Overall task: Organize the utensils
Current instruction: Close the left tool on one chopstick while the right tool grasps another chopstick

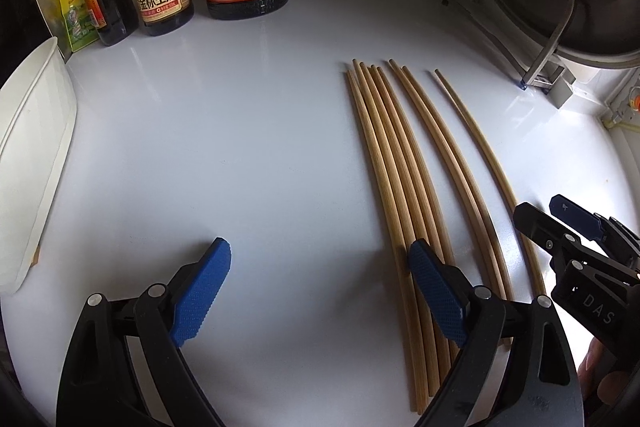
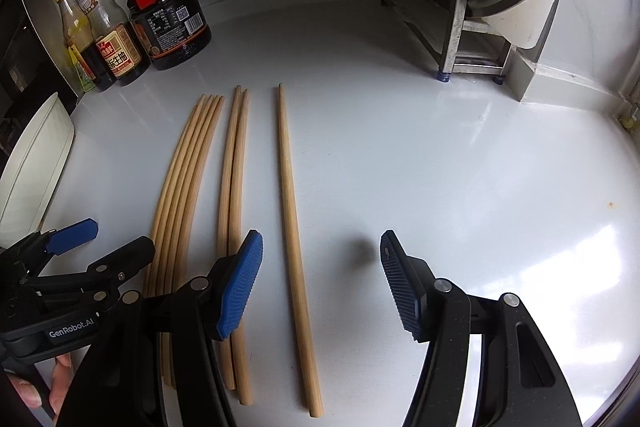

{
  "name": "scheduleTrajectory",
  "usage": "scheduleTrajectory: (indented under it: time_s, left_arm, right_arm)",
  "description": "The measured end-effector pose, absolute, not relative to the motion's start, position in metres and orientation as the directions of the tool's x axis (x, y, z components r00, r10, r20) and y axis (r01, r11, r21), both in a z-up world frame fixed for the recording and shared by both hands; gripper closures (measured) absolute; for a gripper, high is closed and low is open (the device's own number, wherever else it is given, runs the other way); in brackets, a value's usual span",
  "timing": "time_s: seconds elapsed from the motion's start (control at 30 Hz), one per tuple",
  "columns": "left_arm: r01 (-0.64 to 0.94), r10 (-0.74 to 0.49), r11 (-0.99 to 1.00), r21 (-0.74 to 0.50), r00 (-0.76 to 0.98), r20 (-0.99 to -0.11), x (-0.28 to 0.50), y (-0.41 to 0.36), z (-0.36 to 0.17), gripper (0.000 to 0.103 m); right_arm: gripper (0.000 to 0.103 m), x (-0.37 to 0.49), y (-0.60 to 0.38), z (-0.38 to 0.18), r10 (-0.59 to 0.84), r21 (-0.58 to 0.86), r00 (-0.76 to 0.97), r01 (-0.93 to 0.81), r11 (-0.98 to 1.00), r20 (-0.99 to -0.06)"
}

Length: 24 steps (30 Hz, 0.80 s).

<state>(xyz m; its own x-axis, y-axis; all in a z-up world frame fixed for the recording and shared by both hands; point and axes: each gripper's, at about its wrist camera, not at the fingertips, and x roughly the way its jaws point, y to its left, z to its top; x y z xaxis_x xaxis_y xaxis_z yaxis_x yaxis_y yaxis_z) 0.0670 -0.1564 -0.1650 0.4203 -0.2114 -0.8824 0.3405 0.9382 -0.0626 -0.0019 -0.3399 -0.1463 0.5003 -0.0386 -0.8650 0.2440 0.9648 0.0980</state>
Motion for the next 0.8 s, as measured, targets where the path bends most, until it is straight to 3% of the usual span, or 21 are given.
scheduleTrajectory:
  time_s: [0.67,0.77,0.8]
  left_arm:
    - [0.296,-0.13,0.955,0.015,0.464,-0.876,0.071,-0.151,-0.167,0.01]
    - [0.319,-0.139,0.948,0.018,0.464,-0.875,0.072,-0.155,-0.166,0.017]
    - [0.327,-0.151,0.945,0.009,0.46,-0.875,0.071,-0.156,-0.164,0.024]
  right_arm:
    - [0.044,0.004,-0.331,-0.154,-0.119,-0.011,0.489,0.218,0.976,-0.864]
    - [0.045,0.006,-0.327,-0.154,-0.11,-0.014,0.498,0.194,0.981,-0.86]
    - [0.046,0.006,-0.326,-0.154,-0.111,-0.016,0.501,0.189,0.982,-0.858]
